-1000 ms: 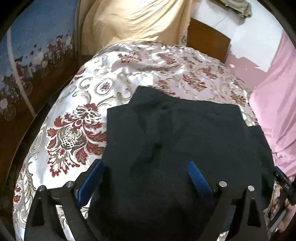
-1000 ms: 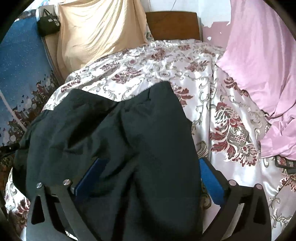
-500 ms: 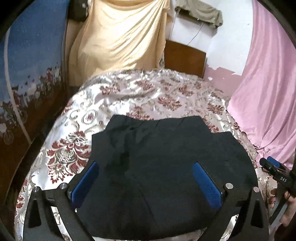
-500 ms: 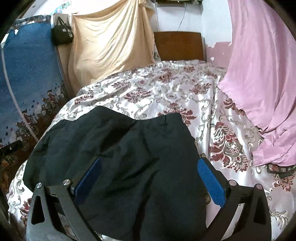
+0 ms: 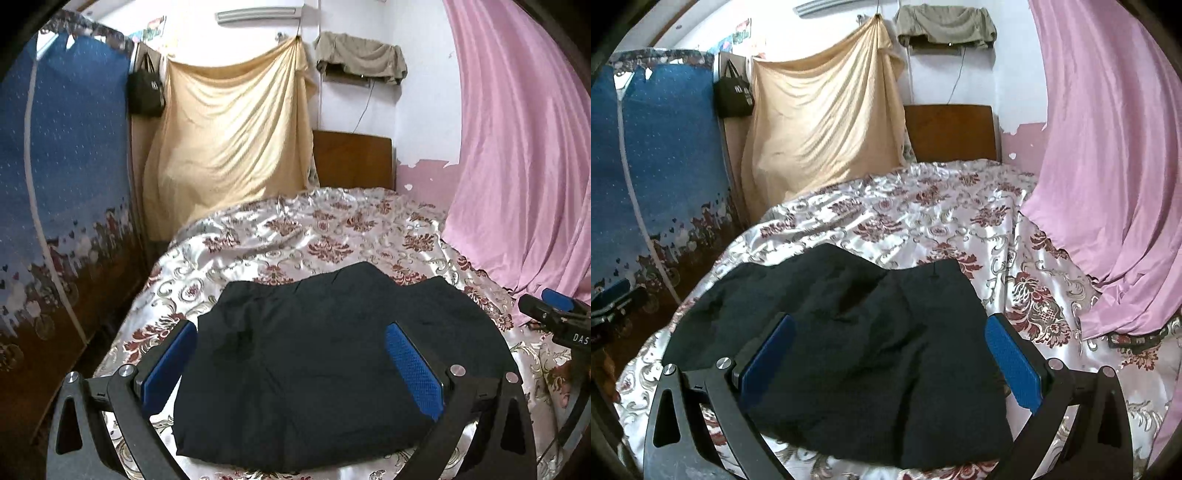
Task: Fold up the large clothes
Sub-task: 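Raise both open grippers up and back from the folded jacket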
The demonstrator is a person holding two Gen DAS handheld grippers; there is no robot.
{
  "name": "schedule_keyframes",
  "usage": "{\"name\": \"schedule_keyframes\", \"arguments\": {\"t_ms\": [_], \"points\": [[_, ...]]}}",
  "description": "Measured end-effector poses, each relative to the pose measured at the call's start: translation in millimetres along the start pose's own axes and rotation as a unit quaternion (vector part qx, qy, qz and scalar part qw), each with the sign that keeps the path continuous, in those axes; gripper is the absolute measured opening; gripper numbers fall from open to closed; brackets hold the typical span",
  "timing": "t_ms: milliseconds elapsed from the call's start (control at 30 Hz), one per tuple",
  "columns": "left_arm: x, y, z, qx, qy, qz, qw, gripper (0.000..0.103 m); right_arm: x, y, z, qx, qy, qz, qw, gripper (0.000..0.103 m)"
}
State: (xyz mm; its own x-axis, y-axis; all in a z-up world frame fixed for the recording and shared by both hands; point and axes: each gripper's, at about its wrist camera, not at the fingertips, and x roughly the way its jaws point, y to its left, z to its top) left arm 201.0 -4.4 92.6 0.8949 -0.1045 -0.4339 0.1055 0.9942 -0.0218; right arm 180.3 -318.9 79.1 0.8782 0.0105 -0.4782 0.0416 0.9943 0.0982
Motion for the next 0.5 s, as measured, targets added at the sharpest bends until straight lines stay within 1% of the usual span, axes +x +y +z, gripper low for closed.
{"name": "schedule_keyframes", "arguments": {"t_ms": [100,300,500], "points": [[-12.6,-3.7,-3.5,-0.001,-0.016,0.002,0.9999,0.103,-13.2,6.6,-3.6,0.003,-0.014,0.003,1.0,0.101],[-32.7,-10.9,-15.4,-0.003,-0.032,-0.004,0.9995,0.103,-34.5,14.1,-17.3,0.0,-0.033,-0.002,0.999,0.101],[-50.3,-19.1,-26.7,0.004,-0.048,0.0,0.9989,0.103,-58.6,21.0,-30.0,0.0,-0.055,0.002,0.998,0.101]]}}
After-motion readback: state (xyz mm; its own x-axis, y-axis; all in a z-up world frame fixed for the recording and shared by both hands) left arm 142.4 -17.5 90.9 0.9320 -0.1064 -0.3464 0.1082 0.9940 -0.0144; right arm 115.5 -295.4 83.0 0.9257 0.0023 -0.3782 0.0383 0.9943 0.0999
